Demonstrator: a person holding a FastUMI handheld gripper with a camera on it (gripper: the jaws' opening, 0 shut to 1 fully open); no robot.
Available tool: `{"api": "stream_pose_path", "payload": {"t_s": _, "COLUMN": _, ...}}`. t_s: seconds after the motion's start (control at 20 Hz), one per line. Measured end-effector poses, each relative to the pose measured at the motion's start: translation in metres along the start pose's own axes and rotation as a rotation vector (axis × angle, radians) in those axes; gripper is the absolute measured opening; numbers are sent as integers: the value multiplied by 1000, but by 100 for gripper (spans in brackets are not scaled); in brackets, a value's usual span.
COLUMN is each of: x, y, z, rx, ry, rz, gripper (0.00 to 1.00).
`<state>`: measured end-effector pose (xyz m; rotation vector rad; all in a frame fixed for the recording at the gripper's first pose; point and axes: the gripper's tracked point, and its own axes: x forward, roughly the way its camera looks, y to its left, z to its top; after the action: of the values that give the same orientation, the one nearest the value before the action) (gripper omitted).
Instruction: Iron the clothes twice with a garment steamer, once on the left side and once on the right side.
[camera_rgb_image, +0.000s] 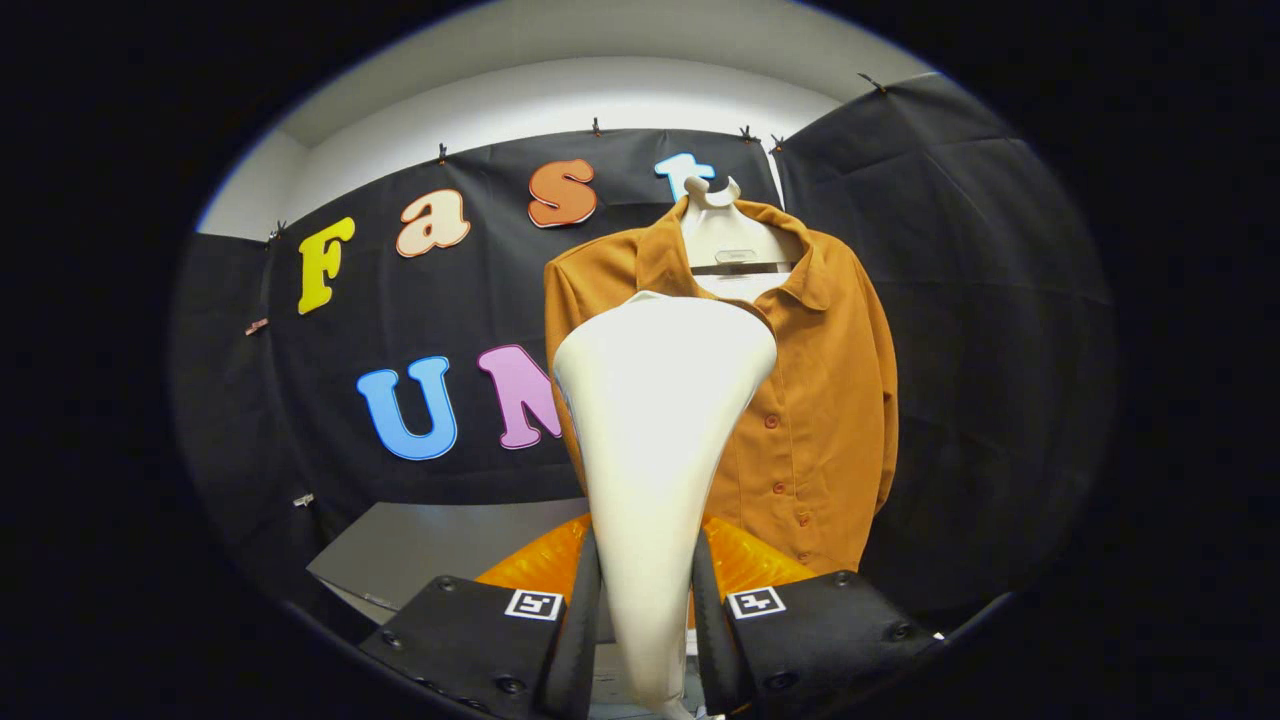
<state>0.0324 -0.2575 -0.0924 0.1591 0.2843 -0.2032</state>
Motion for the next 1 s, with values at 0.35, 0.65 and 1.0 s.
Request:
{"api": "stream_pose_path", "payload": {"t_s": 0.35, "x": 57, "y": -22, "z": -1, "rx": -3, "ry": 59, "rz": 109, "gripper": 45}}
{"api": "stream_pose_path", "payload": {"t_s": 0.65, "x": 101, "y": -31, "z": -15, "rx": 27, "ry": 130, "rz": 176, "gripper": 45}}
{"api": "stream_pose_path", "payload": {"t_s": 1.0, "x": 139, "y": -35, "z": -65, "rx": 66, "ry": 264, "rz": 222, "gripper": 45}}
